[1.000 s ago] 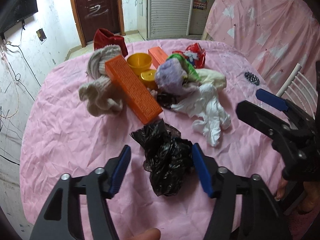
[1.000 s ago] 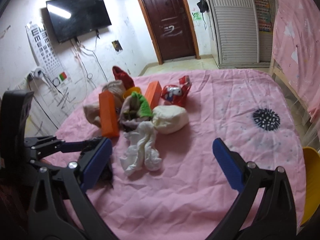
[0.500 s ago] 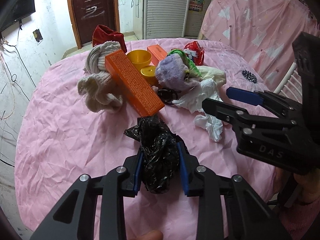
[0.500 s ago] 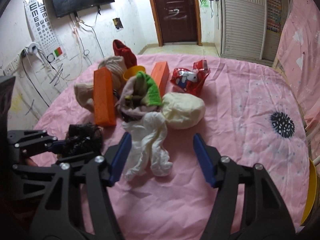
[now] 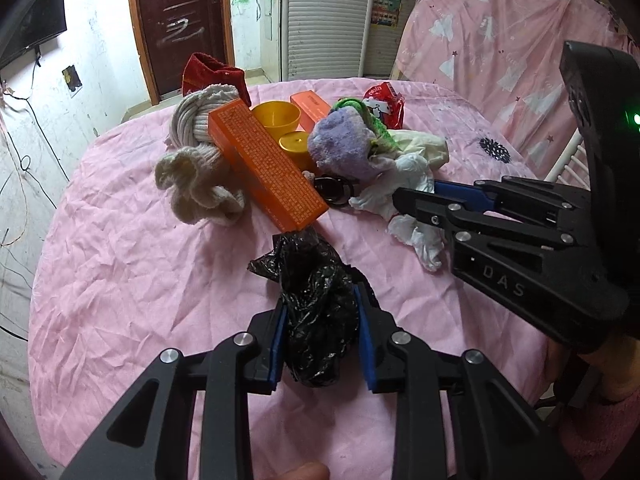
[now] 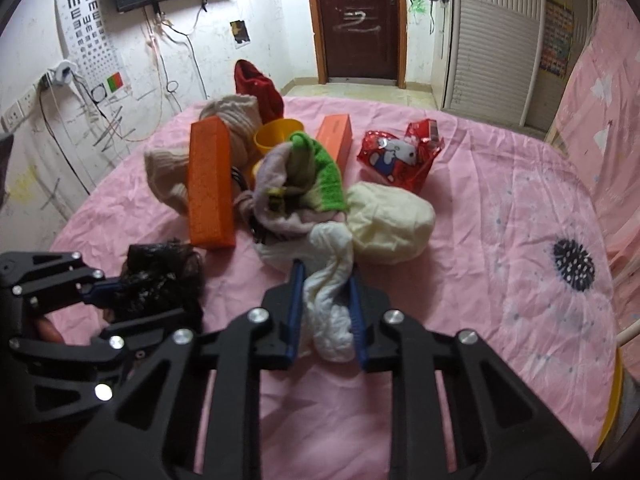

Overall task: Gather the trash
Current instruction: 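Grasp the black plastic bag with the left tool while the right tool grasps the white glove, then carry the black bag and white glove over the yellow bin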

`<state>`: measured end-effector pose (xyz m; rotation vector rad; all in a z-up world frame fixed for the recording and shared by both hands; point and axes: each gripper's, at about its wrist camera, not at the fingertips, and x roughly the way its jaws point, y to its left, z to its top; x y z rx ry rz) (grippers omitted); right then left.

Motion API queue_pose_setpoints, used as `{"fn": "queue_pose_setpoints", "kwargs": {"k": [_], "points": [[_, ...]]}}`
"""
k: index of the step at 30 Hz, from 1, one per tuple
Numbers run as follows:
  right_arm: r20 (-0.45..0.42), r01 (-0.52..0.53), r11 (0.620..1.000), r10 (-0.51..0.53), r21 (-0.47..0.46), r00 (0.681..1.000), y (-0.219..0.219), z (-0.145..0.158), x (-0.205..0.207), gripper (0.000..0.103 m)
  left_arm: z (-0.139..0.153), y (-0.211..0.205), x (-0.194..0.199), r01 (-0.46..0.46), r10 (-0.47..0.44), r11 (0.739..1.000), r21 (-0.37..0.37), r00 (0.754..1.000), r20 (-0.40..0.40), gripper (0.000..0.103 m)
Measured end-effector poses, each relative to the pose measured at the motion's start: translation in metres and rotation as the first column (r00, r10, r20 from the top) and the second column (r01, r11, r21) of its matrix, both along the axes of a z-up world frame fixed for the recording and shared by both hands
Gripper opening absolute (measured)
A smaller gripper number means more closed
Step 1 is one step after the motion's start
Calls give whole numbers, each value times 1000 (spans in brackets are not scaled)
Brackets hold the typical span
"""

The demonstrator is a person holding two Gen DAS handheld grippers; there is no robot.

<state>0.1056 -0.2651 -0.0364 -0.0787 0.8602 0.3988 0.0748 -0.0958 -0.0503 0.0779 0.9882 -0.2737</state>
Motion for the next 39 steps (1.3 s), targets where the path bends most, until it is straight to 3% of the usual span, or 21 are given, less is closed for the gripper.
{"fn": "queue_pose_setpoints", "kwargs": {"k": [10, 18, 30, 39], "points": [[48, 3, 999, -6, 47, 999, -8, 10, -11, 18, 23, -2, -9, 10, -10, 1000, 0, 999, 54, 21], [126, 48, 996, -58, 82, 990, -37, 35, -26, 18, 51, -20, -15, 34, -33, 999, -5, 993, 113, 21], [212, 178, 973, -206, 145, 955, -115, 59, -44, 18, 81, -87, -20, 127, -130, 992, 24, 974, 185, 21], [257, 277, 945, -315, 174, 914, -168, 70, -54, 18, 85, -136, -22, 197, -201, 980, 41, 963, 179, 21]]}}
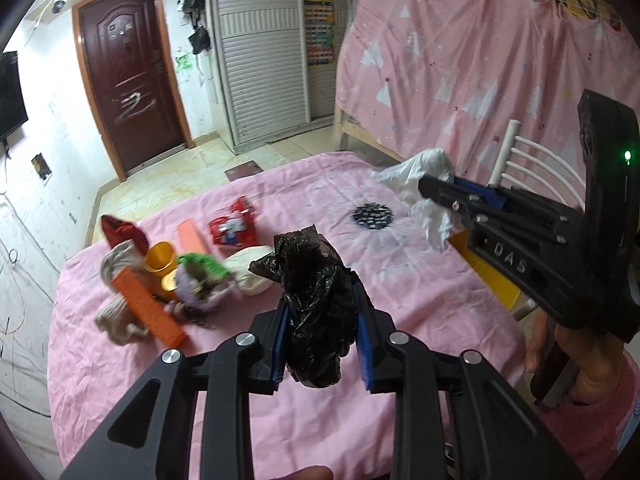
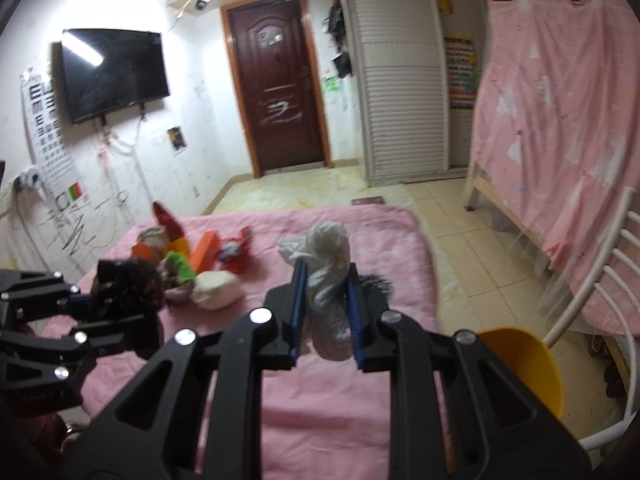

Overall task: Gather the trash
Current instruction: 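Carry the black bag and white glove over the yellow bin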

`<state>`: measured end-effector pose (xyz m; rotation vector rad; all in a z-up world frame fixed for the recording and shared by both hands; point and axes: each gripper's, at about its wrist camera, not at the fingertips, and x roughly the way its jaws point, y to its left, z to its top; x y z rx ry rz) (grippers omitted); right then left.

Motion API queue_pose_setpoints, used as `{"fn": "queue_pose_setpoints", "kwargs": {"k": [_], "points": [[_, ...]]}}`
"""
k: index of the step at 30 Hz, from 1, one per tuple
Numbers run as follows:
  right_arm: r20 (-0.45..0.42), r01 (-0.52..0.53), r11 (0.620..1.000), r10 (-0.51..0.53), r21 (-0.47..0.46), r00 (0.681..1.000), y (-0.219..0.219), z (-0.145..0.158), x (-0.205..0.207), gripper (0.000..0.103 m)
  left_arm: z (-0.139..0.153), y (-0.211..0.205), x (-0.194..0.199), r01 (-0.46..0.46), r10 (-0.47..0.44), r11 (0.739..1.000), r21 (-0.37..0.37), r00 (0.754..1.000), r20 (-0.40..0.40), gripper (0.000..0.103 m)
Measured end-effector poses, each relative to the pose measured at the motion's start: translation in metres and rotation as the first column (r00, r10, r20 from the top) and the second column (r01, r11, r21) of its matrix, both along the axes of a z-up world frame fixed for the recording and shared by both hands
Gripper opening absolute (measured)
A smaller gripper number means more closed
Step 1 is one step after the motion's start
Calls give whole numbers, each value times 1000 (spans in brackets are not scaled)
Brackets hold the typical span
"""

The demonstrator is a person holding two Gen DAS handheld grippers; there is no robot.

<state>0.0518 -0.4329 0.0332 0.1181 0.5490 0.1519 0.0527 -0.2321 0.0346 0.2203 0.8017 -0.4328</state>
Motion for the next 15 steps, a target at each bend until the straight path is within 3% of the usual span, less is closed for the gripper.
{"fn": "queue_pose_setpoints", "kwargs": {"k": [5, 15], "points": [[17, 120, 993, -120, 11, 993, -43, 3, -8, 18, 5, -35, 3, 66, -67, 997, -30, 997, -23, 21], [-13, 344, 938, -343, 44, 939, -126, -10, -24, 18, 3, -128, 16, 189, -198, 978, -88, 975, -104, 21]]}}
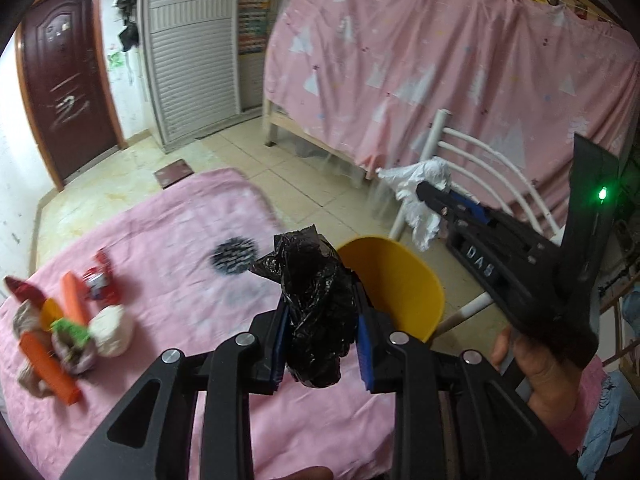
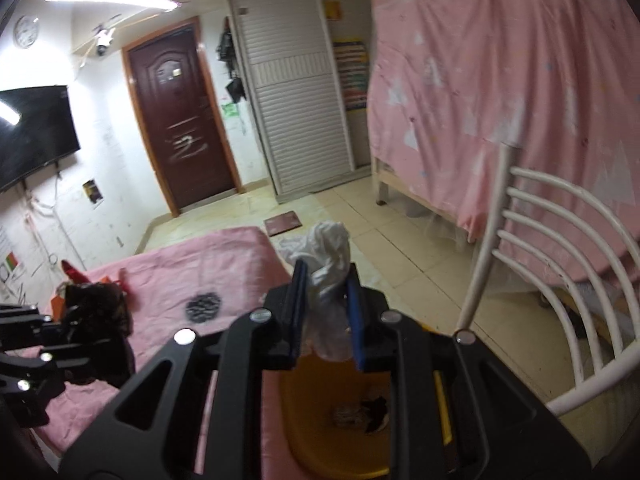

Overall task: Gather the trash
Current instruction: 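Carry the black bag and white glove over the yellow bin, then open both tools to drop the items into the yellow bin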

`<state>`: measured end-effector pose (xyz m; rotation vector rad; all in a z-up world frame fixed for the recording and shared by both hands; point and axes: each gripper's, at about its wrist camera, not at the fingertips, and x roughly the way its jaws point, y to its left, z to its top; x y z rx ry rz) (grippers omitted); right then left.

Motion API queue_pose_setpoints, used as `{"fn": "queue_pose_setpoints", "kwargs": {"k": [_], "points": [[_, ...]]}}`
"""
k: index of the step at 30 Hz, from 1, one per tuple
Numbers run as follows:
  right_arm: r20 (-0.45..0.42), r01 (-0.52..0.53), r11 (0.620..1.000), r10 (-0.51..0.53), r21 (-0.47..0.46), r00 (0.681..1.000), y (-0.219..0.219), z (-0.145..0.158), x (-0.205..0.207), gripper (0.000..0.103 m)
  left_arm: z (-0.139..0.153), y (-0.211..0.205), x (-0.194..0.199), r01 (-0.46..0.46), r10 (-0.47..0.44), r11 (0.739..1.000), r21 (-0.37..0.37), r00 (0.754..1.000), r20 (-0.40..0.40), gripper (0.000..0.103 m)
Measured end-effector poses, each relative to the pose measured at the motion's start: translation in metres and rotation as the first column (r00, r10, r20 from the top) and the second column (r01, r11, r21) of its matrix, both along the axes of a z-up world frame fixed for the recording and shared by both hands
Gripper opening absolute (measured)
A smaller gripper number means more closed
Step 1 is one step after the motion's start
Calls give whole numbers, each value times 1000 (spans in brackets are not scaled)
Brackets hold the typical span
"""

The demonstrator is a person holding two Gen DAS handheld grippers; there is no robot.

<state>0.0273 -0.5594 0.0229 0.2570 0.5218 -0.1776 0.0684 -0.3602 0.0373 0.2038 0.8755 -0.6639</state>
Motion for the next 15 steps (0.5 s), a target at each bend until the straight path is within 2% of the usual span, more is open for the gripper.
{"fn": "queue_pose_setpoints", "kwargs": {"k": [7, 10, 12, 14, 15], "points": [[-55, 61, 998, -59, 32, 997, -31, -23, 4, 19, -6, -48, 14, 19, -20, 999, -27, 999, -27, 22], [-75, 81, 995, -77, 58, 994, -42, -33, 6, 21, -11, -65, 21, 23, -24, 999, -25, 998, -49, 27], [-75, 85, 993, -79, 82, 994, -48, -37, 6, 23, -14, -72, 22, 16, -17, 1000, -18, 998, -59, 34], [-69, 88, 991, -82, 98, 994, -51, -39, 6, 27, -15, -75, 23, 16, -17, 1000, -18, 998, -64, 49], [-67, 91, 991, -84, 101, 994, -53, -39, 5, 34, -16, -77, 23, 17, -18, 1000, -18, 998, -66, 53]]}}
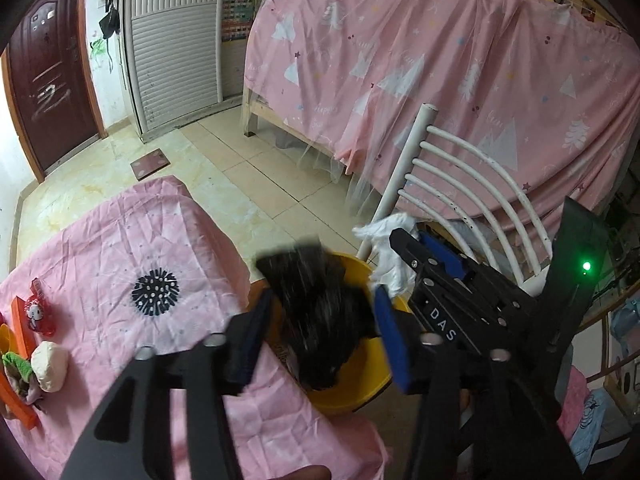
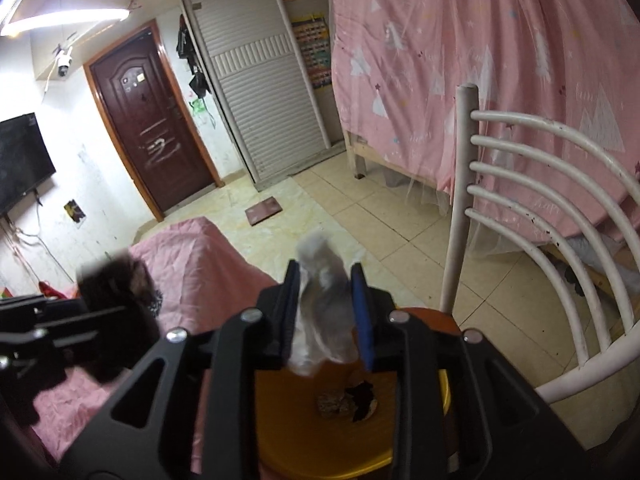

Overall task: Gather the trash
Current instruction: 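Open both tools to drop the items into the yellow bin, then move both tools back over the remaining items on the bed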

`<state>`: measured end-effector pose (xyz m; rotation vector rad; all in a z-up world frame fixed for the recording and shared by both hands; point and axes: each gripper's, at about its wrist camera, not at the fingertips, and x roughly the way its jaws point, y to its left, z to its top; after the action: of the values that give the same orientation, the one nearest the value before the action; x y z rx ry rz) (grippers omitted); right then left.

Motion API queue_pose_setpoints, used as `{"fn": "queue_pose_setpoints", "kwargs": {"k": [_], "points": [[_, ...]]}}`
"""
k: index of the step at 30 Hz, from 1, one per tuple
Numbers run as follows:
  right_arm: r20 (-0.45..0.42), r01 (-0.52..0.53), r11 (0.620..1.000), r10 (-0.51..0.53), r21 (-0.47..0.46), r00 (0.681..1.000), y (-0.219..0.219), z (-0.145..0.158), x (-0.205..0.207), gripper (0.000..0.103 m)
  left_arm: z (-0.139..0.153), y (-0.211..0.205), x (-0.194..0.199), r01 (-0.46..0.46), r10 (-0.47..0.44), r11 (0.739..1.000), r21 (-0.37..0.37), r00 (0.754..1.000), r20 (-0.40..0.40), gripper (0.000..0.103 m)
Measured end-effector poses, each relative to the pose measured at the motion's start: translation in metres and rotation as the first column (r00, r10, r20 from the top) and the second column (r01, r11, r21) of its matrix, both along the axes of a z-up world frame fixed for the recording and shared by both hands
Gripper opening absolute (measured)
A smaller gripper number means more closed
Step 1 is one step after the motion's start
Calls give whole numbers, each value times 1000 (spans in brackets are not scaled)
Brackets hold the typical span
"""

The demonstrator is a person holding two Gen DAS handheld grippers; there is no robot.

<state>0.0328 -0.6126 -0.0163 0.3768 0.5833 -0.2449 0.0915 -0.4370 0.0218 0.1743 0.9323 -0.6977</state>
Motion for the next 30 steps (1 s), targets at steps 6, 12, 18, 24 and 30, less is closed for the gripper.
{"fn": "queue_pose_setpoints", "kwargs": {"k": [6, 12, 18, 24, 30], "points": [[-1, 2, 1000, -2, 5, 1000, -3, -2, 5, 46, 1, 4, 1, -25, 25, 1000, -1, 1000, -1, 59], [6, -25, 1000, 25, -13, 1000, 8, 2, 7, 47, 12, 20, 1, -47, 47, 999, -20, 999, 17, 59], [26, -45, 999, 45, -31, 999, 26, 5, 9, 47, 24, 40, 0, -65, 67, 997, -35, 997, 43, 59], [24, -82, 994, 84, -76, 996, 53, 12, 14, 47, 35, 74, 4, -112, 115, 993, -45, 991, 67, 60], [37, -167, 981, 171, -93, 985, 89, 21, 20, 57, 46, 125, 14, -181, 184, 983, -44, 977, 108, 60]]}}
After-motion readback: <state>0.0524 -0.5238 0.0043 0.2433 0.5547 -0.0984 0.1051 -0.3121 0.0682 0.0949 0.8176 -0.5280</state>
